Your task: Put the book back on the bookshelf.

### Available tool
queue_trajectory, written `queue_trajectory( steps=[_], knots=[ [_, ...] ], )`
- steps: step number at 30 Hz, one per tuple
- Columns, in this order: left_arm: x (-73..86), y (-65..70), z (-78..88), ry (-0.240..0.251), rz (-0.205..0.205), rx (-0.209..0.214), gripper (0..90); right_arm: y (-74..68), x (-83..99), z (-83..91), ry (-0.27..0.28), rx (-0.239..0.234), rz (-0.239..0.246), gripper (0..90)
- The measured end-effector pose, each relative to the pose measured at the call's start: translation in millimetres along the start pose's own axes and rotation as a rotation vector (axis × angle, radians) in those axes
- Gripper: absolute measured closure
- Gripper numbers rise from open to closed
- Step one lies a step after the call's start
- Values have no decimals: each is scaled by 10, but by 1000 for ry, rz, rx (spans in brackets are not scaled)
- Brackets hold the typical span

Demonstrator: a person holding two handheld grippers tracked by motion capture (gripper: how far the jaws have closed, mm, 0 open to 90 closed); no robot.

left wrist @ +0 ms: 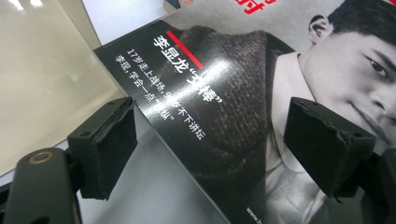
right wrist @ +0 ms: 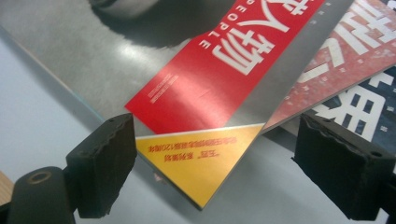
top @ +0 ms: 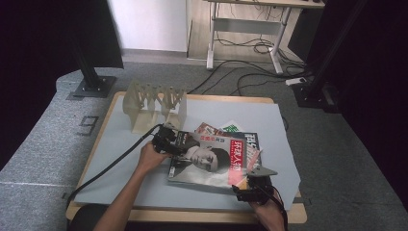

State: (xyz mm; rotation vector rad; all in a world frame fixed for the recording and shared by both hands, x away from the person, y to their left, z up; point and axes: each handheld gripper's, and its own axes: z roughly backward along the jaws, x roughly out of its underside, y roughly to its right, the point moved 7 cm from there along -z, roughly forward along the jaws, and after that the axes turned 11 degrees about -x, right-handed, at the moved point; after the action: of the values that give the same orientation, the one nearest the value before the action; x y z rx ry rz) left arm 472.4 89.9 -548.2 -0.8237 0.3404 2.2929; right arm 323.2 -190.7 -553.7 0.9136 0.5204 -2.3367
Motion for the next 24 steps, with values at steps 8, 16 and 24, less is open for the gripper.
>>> queue_trajectory(
  steps=[8,16,24],
  knots=[
    [8,16,2,0,-2,-18,188,4,19,-25,-11,39,34,118],
    [27,41,18,-5,-13,-38,187,80,40,-40,-8,64,28,118],
    [90,47,44,-2,1,-25,186,203,17,-30,4,107,18,118]
  ],
)
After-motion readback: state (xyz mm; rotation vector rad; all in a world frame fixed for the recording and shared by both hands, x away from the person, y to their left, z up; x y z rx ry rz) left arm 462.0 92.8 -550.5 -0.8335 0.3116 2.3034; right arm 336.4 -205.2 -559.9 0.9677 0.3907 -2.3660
